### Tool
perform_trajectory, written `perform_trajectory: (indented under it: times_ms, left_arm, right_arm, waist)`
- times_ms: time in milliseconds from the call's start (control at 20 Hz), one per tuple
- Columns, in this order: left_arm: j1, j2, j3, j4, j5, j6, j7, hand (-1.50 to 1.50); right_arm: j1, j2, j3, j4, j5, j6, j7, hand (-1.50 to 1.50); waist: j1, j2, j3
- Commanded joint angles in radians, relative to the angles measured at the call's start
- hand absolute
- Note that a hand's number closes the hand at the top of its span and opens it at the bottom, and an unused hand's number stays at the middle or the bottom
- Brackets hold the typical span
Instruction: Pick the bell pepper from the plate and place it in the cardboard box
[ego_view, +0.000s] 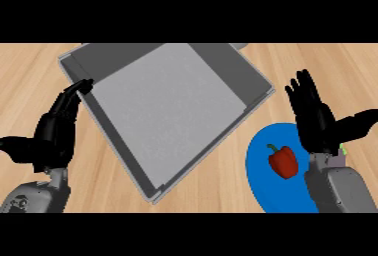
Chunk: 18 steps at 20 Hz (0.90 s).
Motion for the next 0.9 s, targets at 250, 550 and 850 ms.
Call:
perform_trajectory:
  times_ms: [250,550,850]
  left_arm:
    - [0.090,0.087,0.072,-0.001,0.138,-0.139,0.132,0.00]
    - [0.152,0.114,0.123,-0.021,0.256,-0.251,0.148,0.00]
    - [0.163,0.107,0.117,-0.017,0.251,-0.268,0.156,0.00]
  right_arm:
    - [-0.032,-0.305,0.011,-0.119,-0.124,0.494,0.034,-1.50]
    - [0.115,-0.333,-0.181,-0.121,0.013,0.435,-0.472,-1.50]
    - [0.209,-0.505,-0.156,-0.244,0.144,0.569,-0.497,-1.50]
  waist:
    - [-0.007,0.028,-0.009]
    - [-0.019,0.031,-0.007]
    - [-0.024,0.028,-0.010]
